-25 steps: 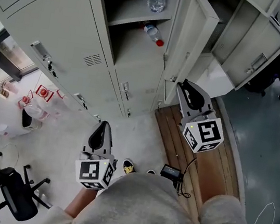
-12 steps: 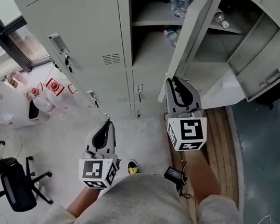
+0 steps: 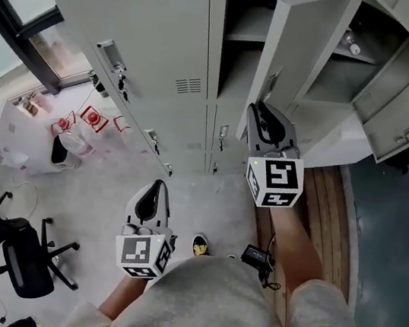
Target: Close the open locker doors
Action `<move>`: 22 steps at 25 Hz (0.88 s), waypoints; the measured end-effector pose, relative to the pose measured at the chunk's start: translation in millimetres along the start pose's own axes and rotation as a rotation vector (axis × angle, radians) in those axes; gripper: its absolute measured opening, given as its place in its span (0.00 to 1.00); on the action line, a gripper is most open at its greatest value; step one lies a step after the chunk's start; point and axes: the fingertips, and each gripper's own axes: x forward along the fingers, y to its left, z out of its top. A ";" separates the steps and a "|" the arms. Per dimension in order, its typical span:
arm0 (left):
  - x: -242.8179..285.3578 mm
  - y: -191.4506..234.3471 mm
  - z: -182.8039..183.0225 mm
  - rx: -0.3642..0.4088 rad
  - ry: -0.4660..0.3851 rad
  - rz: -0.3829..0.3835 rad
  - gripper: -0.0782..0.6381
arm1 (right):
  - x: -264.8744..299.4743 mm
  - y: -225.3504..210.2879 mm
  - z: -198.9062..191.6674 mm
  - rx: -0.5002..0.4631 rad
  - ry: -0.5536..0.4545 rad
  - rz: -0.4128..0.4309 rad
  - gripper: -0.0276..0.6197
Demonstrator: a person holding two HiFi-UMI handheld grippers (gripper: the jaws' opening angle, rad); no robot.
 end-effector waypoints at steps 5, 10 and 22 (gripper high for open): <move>-2.5 13.0 -0.8 -0.001 0.000 0.014 0.13 | 27.1 8.6 0.3 -0.016 0.008 0.032 0.16; -4.8 24.3 -3.0 -0.012 0.003 0.032 0.13 | 53.4 14.8 0.4 -0.069 0.008 0.053 0.16; 1.8 47.0 -9.5 -0.022 0.028 0.072 0.13 | 115.6 -1.9 -14.6 -0.092 0.039 0.009 0.16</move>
